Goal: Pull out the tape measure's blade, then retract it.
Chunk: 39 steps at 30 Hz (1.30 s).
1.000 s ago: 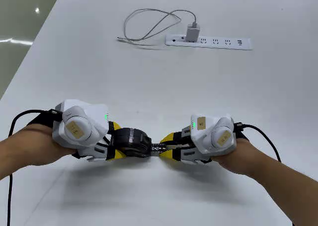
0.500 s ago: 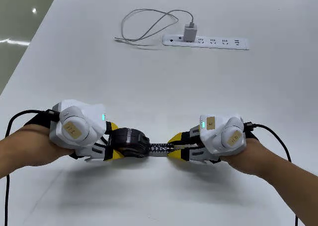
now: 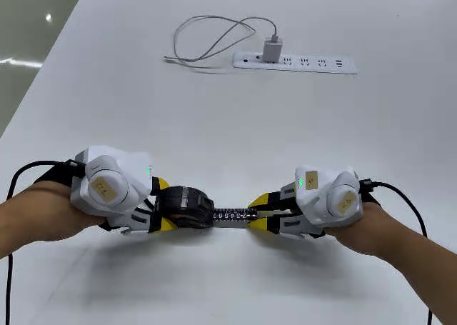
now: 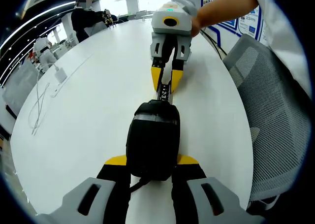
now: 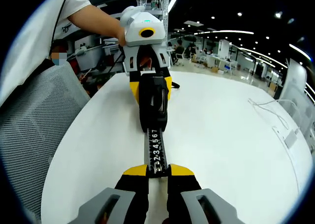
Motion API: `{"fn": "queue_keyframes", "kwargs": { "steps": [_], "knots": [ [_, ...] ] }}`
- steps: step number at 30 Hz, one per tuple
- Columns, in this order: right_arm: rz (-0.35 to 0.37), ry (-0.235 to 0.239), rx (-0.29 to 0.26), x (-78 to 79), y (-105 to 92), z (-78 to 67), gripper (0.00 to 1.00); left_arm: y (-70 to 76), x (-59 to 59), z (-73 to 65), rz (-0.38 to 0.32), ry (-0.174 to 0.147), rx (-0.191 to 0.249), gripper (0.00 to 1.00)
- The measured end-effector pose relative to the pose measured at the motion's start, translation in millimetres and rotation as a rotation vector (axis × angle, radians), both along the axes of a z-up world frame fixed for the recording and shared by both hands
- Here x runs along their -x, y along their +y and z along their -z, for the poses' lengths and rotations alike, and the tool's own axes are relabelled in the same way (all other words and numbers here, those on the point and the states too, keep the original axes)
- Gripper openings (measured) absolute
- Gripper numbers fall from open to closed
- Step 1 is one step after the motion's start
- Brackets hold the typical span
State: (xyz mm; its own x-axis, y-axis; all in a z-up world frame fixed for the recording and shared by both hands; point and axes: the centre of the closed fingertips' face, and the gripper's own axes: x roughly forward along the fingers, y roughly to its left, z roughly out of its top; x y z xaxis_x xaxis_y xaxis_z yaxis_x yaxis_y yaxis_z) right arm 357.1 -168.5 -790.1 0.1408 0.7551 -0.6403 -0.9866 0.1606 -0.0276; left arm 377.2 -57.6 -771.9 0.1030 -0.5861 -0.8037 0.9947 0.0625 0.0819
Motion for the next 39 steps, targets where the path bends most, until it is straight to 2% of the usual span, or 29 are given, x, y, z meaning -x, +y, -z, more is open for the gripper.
{"fn": "queue_keyframes", "kwargs": {
  "steps": [15,39],
  "knots": [
    [0.035,0.005,0.014,2.8,-20.9,-0.5,0.09,-0.1,0.3,0.0,0.001,0.007,0.002,0.26],
    [0.043,-0.012,0.071,8.7,-59.7,-0.9,0.09,-1.3,2.3,-1.6,0.007,0.011,0.001,0.27]
  ]
}}
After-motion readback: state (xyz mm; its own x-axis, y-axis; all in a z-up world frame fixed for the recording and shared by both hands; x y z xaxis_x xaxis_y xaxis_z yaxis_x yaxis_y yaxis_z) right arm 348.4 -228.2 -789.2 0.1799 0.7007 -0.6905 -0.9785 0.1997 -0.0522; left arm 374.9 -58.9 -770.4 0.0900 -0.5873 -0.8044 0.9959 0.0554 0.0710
